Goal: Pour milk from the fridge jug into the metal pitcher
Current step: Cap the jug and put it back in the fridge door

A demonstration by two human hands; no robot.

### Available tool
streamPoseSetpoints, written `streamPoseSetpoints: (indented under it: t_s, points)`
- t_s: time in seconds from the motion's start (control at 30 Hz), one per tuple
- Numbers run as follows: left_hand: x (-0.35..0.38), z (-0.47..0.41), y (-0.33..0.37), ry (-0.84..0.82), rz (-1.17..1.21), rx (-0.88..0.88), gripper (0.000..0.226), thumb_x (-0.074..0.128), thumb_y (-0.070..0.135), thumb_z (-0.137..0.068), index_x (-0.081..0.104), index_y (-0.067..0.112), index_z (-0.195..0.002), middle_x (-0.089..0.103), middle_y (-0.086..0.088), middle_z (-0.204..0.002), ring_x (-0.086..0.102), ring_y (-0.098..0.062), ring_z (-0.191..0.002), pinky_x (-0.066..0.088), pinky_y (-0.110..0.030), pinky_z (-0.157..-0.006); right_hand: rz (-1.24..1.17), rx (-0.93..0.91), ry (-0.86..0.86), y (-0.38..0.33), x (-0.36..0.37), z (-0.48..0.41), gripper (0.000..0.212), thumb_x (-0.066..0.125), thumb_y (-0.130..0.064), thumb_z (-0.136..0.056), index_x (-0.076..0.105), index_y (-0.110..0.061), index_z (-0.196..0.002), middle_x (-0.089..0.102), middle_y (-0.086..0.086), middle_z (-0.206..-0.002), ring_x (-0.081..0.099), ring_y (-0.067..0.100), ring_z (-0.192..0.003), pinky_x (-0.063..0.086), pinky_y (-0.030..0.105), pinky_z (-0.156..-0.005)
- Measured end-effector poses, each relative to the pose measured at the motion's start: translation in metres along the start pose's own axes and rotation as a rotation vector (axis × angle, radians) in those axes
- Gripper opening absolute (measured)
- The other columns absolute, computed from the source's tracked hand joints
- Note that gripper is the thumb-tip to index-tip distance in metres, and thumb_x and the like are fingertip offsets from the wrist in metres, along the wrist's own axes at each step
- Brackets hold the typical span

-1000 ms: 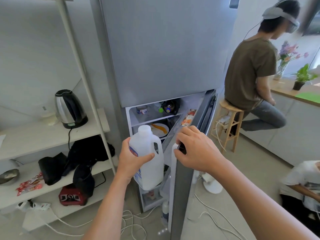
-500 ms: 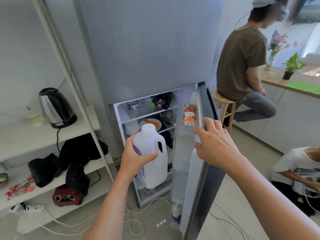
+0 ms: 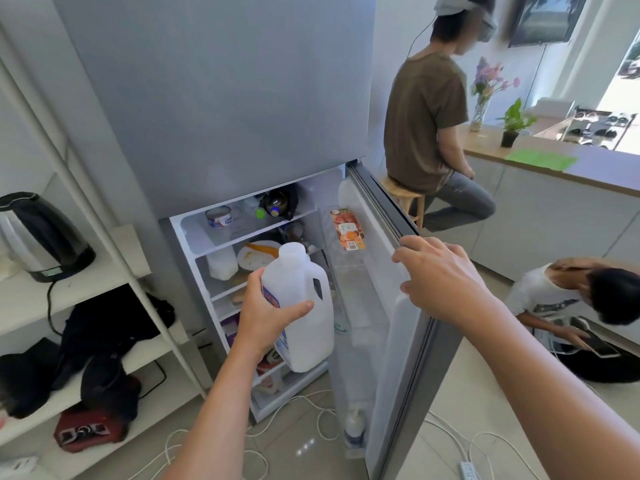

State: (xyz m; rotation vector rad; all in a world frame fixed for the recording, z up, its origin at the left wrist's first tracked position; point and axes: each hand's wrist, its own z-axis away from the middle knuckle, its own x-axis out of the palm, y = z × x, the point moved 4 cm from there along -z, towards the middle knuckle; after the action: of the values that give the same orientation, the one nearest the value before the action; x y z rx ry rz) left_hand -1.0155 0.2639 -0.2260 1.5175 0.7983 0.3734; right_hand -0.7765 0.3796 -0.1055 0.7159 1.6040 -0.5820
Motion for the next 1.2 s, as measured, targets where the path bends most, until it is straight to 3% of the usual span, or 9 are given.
streamPoseSetpoints:
  t_s: [0.07,0.17,0.23,0.4,0.53,0.7,0.9,1.07,1.2]
  points:
    - [0.002,-0.001,-0.003,-0.011,-0.005,0.003,0.093,0.097,0.028,-0.056,0.042,0.035,-0.131,0.056,0.01,-0.124,0.057,-0.012,-0.113,0.053,-0.038,-0.092,-0.117,0.022,0.081,-0.003,-0.007,0.003,0.045,0.061,-0.04,-0.092,0.052,-0.026,-0.134,0.046,-0.004,-0.14,0.046,0.02,-0.127,0.035,0.039,-0.106]
    - [0.004,-0.002,-0.007,-0.028,0.007,-0.008,0.093,0.097,0.027,-0.055,0.043,0.033,-0.131,0.057,0.009,-0.125,0.058,-0.013,-0.114,0.054,-0.042,-0.095,-0.455,-0.035,0.101,-0.029,-0.007,0.01,0.041,0.06,-0.044,-0.092,0.054,-0.025,-0.128,0.053,-0.009,-0.127,0.054,0.012,-0.113,0.044,0.03,-0.093]
    - [0.007,-0.001,-0.011,-0.046,0.008,-0.013,0.092,0.097,0.026,-0.056,0.043,0.032,-0.131,0.057,0.009,-0.125,0.058,-0.013,-0.115,0.054,-0.042,-0.095,-0.589,-0.064,0.022,-0.05,0.015,0.01,0.039,0.06,-0.045,-0.092,0.054,-0.025,-0.125,0.057,-0.008,-0.121,0.057,0.013,-0.111,0.047,0.03,-0.09]
    - [0.016,0.002,-0.028,-0.114,-0.011,-0.034,0.092,0.095,0.022,-0.059,0.042,0.031,-0.134,0.055,0.01,-0.123,0.057,-0.009,-0.113,0.053,-0.032,-0.089,-0.788,0.08,-0.255,-0.071,0.097,-0.001,0.061,0.061,-0.052,-0.089,0.037,-0.023,-0.137,0.049,-0.004,-0.138,0.054,0.019,-0.12,0.05,0.038,-0.096]
    - [0.025,0.006,-0.052,-0.147,-0.059,-0.086,0.096,0.094,0.037,-0.053,0.04,0.035,-0.132,0.056,0.006,-0.125,0.057,-0.012,-0.114,0.055,-0.038,-0.091,-0.933,0.185,-0.339,-0.067,0.137,-0.011,0.048,0.062,-0.037,-0.093,0.036,-0.024,-0.131,0.057,0.001,-0.114,0.06,0.019,-0.099,0.053,0.036,-0.083]
    - [0.048,0.012,-0.086,-0.249,-0.103,-0.132,0.089,0.094,0.021,-0.063,0.037,0.034,-0.131,0.052,0.009,-0.122,0.055,-0.009,-0.111,0.051,-0.026,-0.084,-0.925,0.215,-0.452,-0.052,0.178,-0.019,0.023,0.057,-0.036,-0.094,0.054,-0.021,-0.111,0.06,0.002,-0.109,0.061,0.022,-0.1,0.055,0.049,-0.09]
    - [0.079,0.009,-0.129,-0.362,-0.207,-0.218,0.093,0.092,0.031,-0.056,0.038,0.039,-0.131,0.053,0.007,-0.124,0.057,-0.014,-0.113,0.057,-0.043,-0.092,-0.809,0.149,-0.527,-0.034,0.23,-0.023,0.025,0.057,-0.033,-0.096,0.057,-0.01,-0.107,0.064,0.009,-0.101,0.062,0.028,-0.094,0.053,0.048,-0.088]
    - [0.114,-0.006,-0.163,-0.478,-0.387,-0.181,0.095,0.088,0.026,-0.056,0.037,0.033,-0.136,0.04,0.003,-0.128,0.048,-0.017,-0.113,0.052,-0.035,-0.088,-0.769,0.151,-0.453,-0.018,0.282,-0.016,0.018,0.061,-0.028,-0.094,0.048,-0.016,-0.091,0.057,0.002,-0.088,0.053,0.022,-0.08,0.04,0.032,-0.063]
    - [0.144,-0.017,-0.193,-0.568,-0.481,-0.142,0.097,0.085,0.019,-0.056,0.033,0.03,-0.137,0.045,0.004,-0.128,0.05,-0.02,-0.114,0.051,-0.036,-0.086,-0.755,0.24,-0.405,-0.007,0.331,-0.008,0.031,0.065,-0.029,-0.091,0.041,-0.012,-0.083,0.059,0.012,-0.08,0.056,0.032,-0.075,0.044,0.039,-0.065]
